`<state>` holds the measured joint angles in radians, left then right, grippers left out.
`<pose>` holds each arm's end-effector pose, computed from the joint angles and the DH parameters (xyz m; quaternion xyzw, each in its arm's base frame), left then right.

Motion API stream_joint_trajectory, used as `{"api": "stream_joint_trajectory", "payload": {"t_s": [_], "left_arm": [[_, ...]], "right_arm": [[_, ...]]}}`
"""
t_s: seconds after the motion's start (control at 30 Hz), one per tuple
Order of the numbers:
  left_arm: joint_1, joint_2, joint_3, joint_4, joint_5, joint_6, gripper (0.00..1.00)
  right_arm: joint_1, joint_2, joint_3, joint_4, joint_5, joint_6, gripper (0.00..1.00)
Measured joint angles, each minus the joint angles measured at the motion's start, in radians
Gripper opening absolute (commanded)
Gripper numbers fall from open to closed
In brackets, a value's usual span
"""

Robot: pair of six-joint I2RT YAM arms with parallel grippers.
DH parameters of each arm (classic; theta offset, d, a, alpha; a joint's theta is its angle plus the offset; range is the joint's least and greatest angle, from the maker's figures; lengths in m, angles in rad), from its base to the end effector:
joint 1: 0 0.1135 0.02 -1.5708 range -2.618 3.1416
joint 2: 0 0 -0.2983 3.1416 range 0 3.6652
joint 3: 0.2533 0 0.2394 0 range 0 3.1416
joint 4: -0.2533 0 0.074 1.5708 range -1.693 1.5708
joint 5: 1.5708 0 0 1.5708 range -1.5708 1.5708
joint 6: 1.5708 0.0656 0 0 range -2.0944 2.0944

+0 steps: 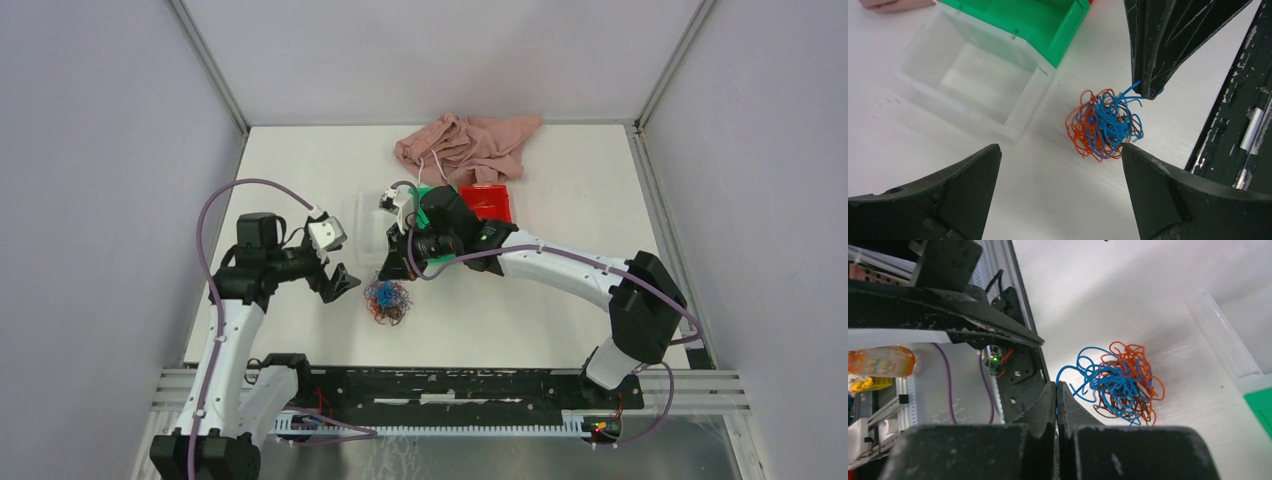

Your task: Untangle the cables

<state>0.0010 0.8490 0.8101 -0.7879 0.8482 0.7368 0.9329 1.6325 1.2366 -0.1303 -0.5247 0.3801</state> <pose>0.1364 -0.0491 0.3020 0.4449 0.7385 -0.2381 0.4472 0.2049 0.3316 0.3115 -0.3529 0.7699 0.4721 0.2445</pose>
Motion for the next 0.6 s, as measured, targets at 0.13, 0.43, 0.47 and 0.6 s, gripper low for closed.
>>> {"api": "stream_joint_trajectory", "payload": {"t_s": [0.13, 0.43, 0.47, 0.6], "left_arm": [[-0.05, -0.056, -0.037, 0.093, 0.0, -0.026, 0.93], [-0.168, -0.139, -0.107, 0.259, -0.034, -0.145, 0.92], [-0.17, -0.138, -0.108, 0.265, -0.037, -0.15, 0.91], [-0.174, -0.131, -0.113, 0.288, -0.057, -0.175, 0.85]], "right_arm": [[0.001, -0.003, 0.0, 0.027, -0.046, 0.052, 0.0], [-0.001, -0.003, 0.0, 0.085, -0.107, 0.162, 0.0], [-0.002, -0.003, 0.0, 0.092, -0.112, 0.174, 0.0], [-0.005, -0.003, 0.001, 0.124, -0.132, 0.219, 0.0]]}}
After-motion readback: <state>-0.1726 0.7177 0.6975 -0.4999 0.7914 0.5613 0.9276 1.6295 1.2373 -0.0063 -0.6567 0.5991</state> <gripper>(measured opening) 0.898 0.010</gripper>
